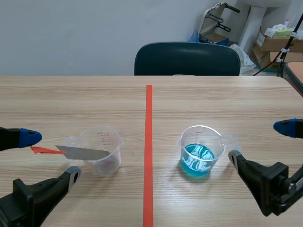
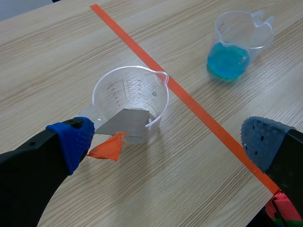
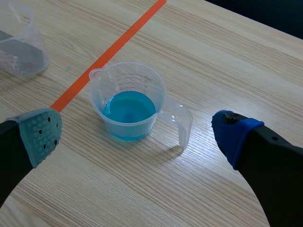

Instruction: Do the redox reaction experiment

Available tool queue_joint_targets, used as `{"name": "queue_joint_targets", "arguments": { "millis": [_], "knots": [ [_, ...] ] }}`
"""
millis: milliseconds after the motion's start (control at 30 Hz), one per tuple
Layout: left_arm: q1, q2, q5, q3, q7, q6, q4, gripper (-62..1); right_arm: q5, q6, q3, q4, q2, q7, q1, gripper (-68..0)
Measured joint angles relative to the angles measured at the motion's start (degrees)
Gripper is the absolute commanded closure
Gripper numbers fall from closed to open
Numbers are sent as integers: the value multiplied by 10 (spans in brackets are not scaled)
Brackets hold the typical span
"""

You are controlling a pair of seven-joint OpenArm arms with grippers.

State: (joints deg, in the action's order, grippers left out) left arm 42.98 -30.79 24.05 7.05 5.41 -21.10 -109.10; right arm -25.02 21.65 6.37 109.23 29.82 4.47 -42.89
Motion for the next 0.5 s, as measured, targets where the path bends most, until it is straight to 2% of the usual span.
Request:
{"name": "queue_joint_targets", "arguments": {
  "millis": [33,67,267,500],
  "knots": [
    [0,0,-2,0,-19,0,0,-623,0,6,0,-1,-1,57,1,-679],
    [-1,0,-1,0,-29,0,0,-623,-1,6,0,0,-2,62,5,-679],
    [-1,0,-2,0,-26,0,1,-623,2,13,-3,2,-3,60,24,-679],
    [-1,0,-2,0,-26,0,1,-623,32,33,-53,2,-3,60,77,-679]
  ]
}}
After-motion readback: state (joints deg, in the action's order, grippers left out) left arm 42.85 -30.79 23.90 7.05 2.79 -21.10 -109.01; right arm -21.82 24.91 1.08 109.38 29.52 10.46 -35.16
